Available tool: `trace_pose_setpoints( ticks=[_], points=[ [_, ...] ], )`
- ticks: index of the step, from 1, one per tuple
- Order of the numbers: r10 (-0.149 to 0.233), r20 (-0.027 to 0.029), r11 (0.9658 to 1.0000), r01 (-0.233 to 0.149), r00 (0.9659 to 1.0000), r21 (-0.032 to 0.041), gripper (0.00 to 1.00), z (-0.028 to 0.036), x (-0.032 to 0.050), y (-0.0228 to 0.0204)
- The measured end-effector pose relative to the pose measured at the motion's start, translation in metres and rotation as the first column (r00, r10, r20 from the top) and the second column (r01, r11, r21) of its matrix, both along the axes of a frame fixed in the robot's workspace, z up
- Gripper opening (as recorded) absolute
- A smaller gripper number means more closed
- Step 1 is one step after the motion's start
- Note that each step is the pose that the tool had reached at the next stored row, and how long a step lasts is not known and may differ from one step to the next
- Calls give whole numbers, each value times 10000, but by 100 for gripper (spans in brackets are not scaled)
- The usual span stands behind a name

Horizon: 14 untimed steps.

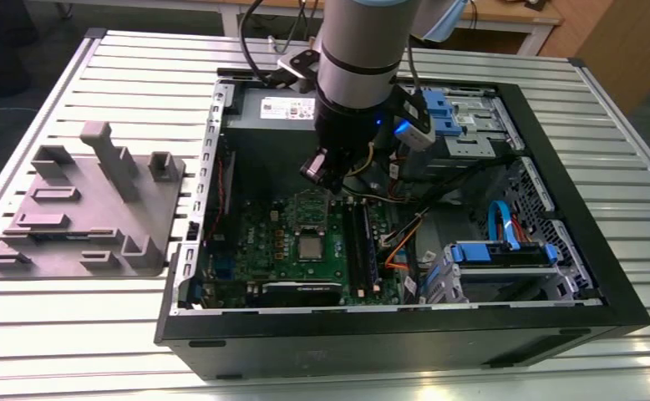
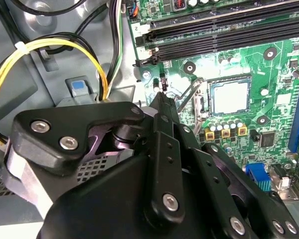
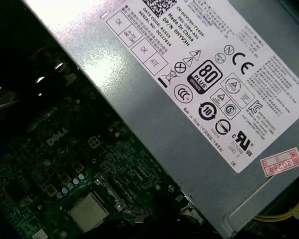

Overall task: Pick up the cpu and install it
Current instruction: 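Close the cpu cover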

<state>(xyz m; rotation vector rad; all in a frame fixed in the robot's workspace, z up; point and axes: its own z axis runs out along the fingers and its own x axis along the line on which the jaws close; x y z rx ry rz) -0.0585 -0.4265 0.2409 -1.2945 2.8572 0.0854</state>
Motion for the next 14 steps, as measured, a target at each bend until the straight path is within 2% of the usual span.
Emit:
trace_pose_setpoints(
  ticks=[4, 11, 14],
  points=[
    [20, -49, 10000, -20, 10000, -1, 10, 7, 1, -1],
    [24, -211, 10000, -24, 9998, -3, 10, 11, 8, -3],
    [23, -216, 10000, -23, 9998, -2, 10, 10, 8, -3]
  ],
)
